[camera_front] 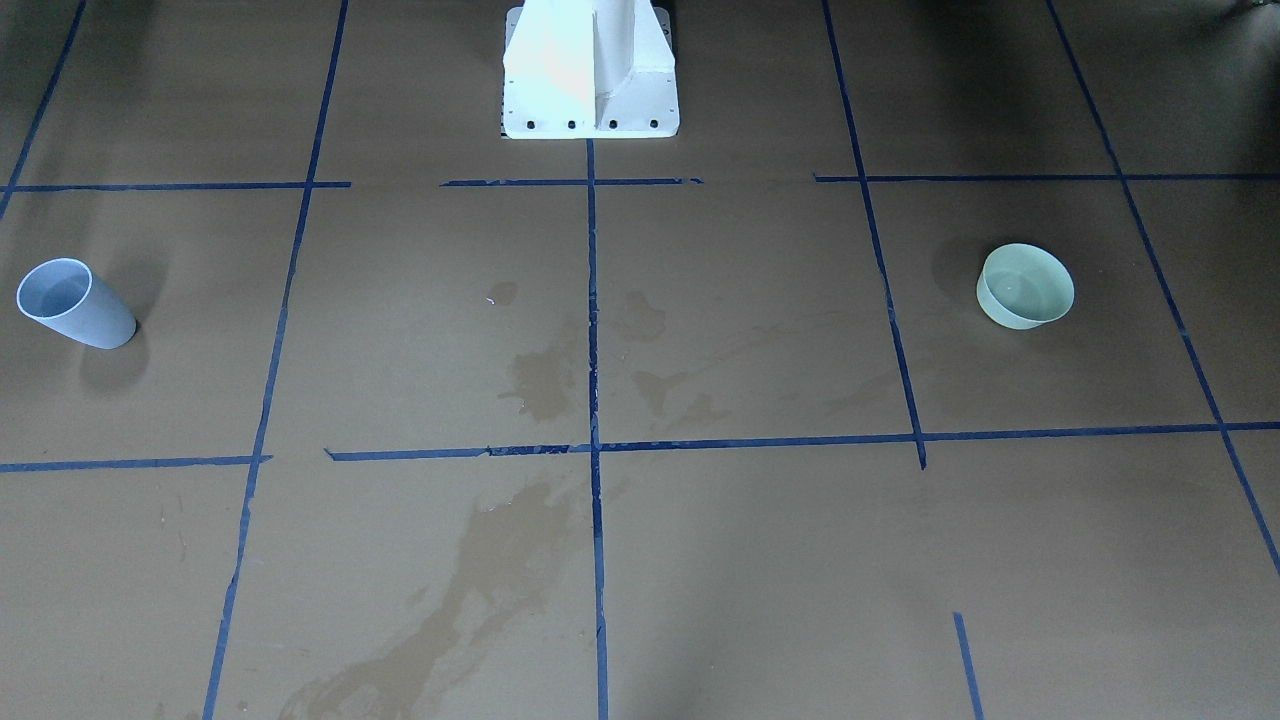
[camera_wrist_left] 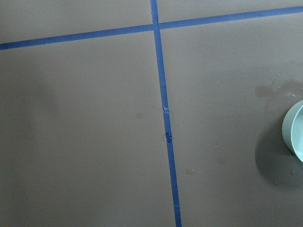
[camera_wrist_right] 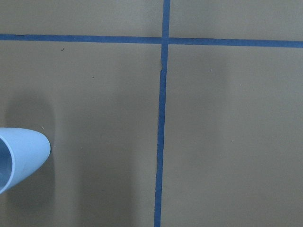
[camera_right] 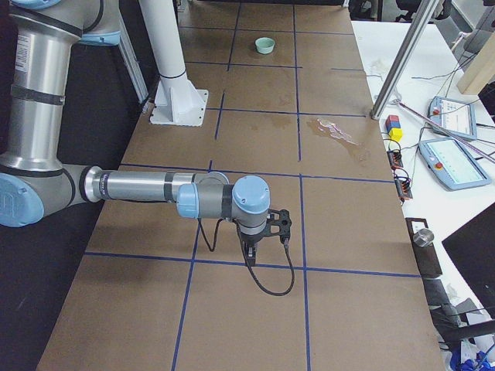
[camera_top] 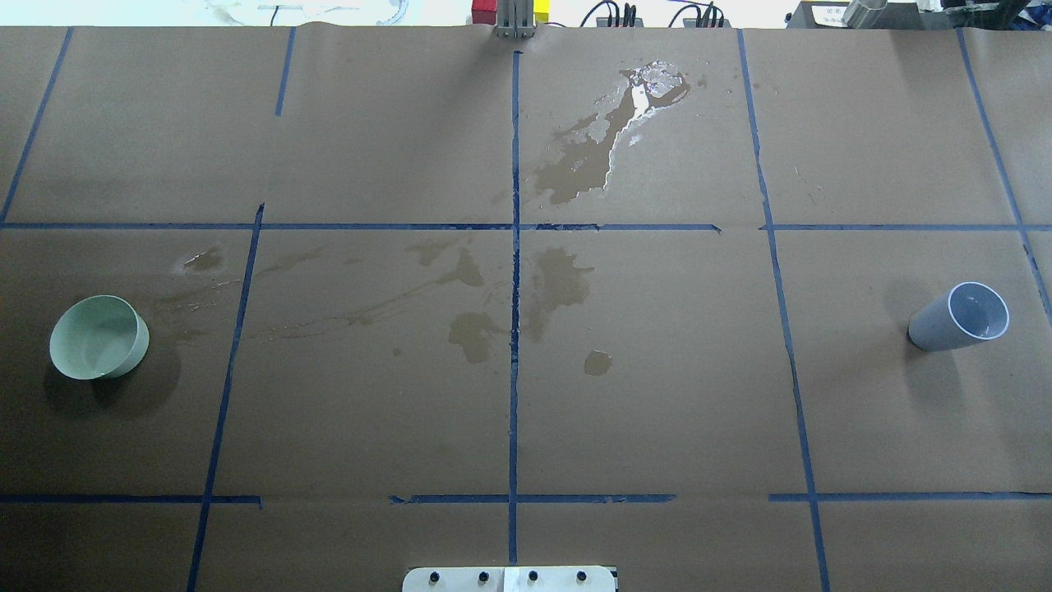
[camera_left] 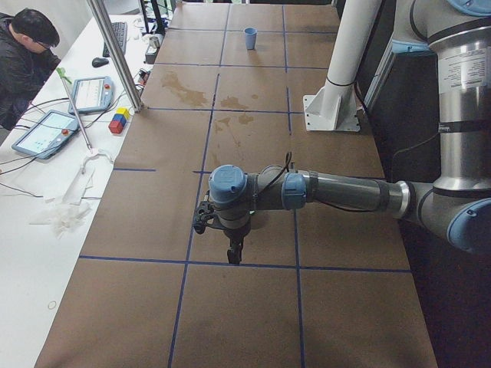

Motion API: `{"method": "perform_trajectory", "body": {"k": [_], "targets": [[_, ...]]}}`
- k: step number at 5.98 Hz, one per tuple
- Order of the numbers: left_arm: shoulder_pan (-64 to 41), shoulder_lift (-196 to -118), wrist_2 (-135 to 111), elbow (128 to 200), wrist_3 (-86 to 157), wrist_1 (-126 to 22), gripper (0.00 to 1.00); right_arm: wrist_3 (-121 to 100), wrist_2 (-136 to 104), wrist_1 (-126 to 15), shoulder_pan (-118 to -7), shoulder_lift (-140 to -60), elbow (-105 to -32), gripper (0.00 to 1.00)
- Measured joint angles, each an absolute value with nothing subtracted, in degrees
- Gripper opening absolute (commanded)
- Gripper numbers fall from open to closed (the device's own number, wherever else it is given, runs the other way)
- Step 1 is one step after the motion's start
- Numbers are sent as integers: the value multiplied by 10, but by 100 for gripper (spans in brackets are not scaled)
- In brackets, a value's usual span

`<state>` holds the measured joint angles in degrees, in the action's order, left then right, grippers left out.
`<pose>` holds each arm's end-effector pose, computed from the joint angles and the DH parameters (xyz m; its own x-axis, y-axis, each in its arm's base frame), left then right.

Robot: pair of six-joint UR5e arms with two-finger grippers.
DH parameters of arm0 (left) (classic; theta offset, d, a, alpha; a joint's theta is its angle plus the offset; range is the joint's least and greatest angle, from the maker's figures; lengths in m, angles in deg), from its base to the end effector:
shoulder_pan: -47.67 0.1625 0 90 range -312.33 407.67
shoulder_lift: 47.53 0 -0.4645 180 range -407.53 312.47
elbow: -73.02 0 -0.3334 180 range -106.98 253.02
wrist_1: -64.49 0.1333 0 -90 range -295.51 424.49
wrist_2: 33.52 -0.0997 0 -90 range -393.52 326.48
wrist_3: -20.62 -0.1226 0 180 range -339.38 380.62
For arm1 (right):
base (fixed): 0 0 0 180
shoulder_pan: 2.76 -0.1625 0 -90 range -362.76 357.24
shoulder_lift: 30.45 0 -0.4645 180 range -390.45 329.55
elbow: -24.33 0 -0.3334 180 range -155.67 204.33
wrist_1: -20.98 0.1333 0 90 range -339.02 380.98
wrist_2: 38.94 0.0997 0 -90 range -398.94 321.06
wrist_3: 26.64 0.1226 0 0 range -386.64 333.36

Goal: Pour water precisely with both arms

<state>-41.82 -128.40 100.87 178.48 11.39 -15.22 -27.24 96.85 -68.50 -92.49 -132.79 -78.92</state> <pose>-0.0444 -0.3515 0.6786 0.7043 0.1186 -0.6999 -0.1234 0.9914 0.0438 0.0438 -0.3361 0.6939 0.6971 -0.0316 0.7163 0.0120 0.9994 0.0325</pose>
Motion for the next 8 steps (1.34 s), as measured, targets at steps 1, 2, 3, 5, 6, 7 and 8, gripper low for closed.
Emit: {"method": "perform_trajectory", "body": {"k": [1, 2, 3, 5, 6, 7, 8], "targets": [[-418, -1284, 1009, 1786, 114, -152, 100, -271, 969, -678, -925, -1327, -790, 100], [-418, -1284, 1009, 1791, 113, -152, 100, -268, 970, -664, -925, -1328, -789, 100], [-418, -1284, 1008, 1800, 115, -153, 100, -259, 970, -654, -925, -1328, -787, 100], [-417, -1302, 1006, 1812, 120, -154, 100, -245, 969, -643, -925, -1327, -789, 100], [-417, -1317, 1006, 1812, 124, -154, 100, -247, 968, -629, -925, -1328, -792, 100], [-417, -1324, 1007, 1811, 129, -154, 100, -247, 968, -607, -925, -1329, -794, 100], [-415, -1327, 1009, 1814, 131, -158, 100, -247, 969, -595, -925, -1328, -795, 100]]}}
